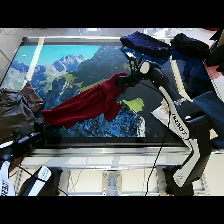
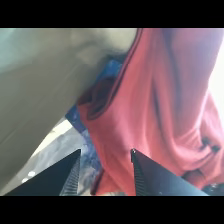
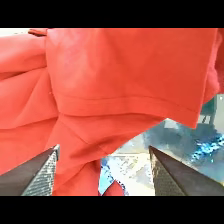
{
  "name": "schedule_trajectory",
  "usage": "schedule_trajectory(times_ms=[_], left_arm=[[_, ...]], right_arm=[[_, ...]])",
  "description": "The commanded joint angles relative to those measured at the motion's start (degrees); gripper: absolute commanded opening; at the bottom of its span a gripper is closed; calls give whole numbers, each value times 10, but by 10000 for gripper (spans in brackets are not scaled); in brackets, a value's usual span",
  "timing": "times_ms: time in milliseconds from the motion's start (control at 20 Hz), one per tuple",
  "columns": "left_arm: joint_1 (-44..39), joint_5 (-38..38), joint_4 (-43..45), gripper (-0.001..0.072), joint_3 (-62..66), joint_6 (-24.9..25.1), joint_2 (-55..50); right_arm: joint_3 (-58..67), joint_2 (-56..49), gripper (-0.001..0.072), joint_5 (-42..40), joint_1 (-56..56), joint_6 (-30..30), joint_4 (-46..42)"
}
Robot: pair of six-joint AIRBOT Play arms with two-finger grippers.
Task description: Fold the shirts.
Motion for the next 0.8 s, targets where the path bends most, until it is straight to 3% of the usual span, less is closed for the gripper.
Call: schedule_trajectory(times_ms=[0,100,200,400,750], left_arm=[[-64,80,-33,336,0,18,-34],[-90,120,-61,329,1,18,-43],[-91,132,-70,8,3,19,-43],[-91,131,-70,12,5,40,-43],[-91,105,-70,12,6,40,-43]], right_arm=[[1,0,623,2,-3,-1,-1],[1,0,623,17,-4,-8,-6],[0,-1,623,40,-6,-11,-21],[-1,-22,623,59,-6,-11,18],[-1,-124,623,45,1,-11,205]])
